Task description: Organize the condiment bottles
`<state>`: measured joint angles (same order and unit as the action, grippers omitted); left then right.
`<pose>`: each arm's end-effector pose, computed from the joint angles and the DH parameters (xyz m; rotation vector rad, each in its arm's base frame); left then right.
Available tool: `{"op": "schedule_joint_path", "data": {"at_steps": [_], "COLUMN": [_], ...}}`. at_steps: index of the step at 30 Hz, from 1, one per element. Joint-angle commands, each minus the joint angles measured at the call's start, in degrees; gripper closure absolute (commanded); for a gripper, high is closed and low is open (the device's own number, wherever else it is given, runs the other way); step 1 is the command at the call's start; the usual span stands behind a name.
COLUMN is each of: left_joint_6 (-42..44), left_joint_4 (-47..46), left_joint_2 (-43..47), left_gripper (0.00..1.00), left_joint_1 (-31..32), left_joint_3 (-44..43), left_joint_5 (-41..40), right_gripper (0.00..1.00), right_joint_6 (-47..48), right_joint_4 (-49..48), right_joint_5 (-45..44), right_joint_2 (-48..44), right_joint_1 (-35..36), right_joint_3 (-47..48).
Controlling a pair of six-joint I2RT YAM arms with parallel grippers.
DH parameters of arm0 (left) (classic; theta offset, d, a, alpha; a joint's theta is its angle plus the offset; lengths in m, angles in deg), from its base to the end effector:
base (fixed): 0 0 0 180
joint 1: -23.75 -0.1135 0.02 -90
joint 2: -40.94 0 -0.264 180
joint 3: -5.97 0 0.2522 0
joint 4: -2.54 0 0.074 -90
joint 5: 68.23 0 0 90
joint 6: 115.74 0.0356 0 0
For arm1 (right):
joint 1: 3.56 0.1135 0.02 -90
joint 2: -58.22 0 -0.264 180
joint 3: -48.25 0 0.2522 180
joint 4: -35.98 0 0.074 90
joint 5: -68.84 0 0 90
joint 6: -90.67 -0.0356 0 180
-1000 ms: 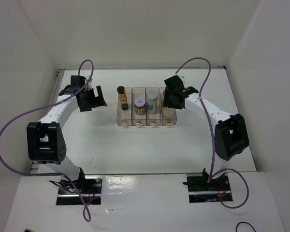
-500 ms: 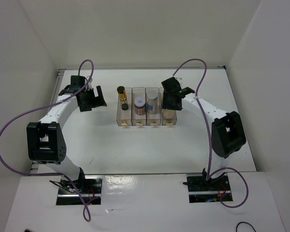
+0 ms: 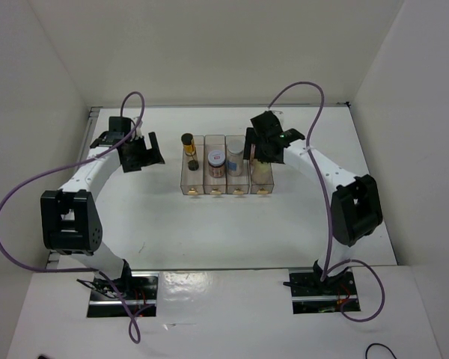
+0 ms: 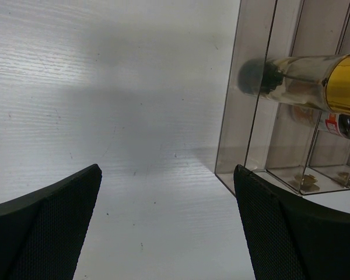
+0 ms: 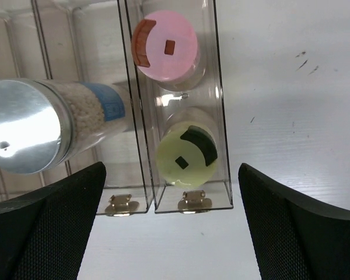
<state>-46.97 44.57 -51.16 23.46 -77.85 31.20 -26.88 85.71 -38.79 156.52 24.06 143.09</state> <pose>0.3490 -0.0041 0.2570 -0.3882 2.4359 -0.3617 0.3368 0.1641 0.2731 0.1242 2.4360 0.0405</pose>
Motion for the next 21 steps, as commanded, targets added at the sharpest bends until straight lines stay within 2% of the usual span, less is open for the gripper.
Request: {"op": "schedule_joint_path", "data": {"at_steps": [1, 6, 11, 15, 21], "left_joint_6": [0.05, 0.05, 0.05, 0.05, 0.05], "left_joint_4": [-1.2, -2.34, -4.62, -8.23, -9.81], "left_joint_2": [3.32, 5.87, 12.28, 20.26, 25.55], "left_gripper": [0.0, 0.0, 0.0, 0.0, 0.0], "left_joint_1": [0.12, 0.12, 0.64, 2.22, 5.56], "left_joint_3": [-0.17, 0.89, 3.17, 6.86, 9.32], "left_joint_5": [-0.82, -1.35, -3.79, -4.42, -8.11], "right_gripper": [0.02, 0.02, 0.02, 0.02, 0.02], "right_joint_6": [-0.05, 2.14, 3.9, 3.21, -2.24], "right_joint_4": [2.35, -1.58, -11.95, -12.76, -18.2], "right_joint_5": [-2.76, -7.85, -11.11, -15.15, -14.98], "right_joint_2": [-7.22, -17.6, -29.2, -33.17, -44.06], "right_joint_1": [0.6, 0.6, -0.11, -1.51, -2.65], "right_joint_3": [4.18, 2.87, -5.82, -9.7, -23.05]}}
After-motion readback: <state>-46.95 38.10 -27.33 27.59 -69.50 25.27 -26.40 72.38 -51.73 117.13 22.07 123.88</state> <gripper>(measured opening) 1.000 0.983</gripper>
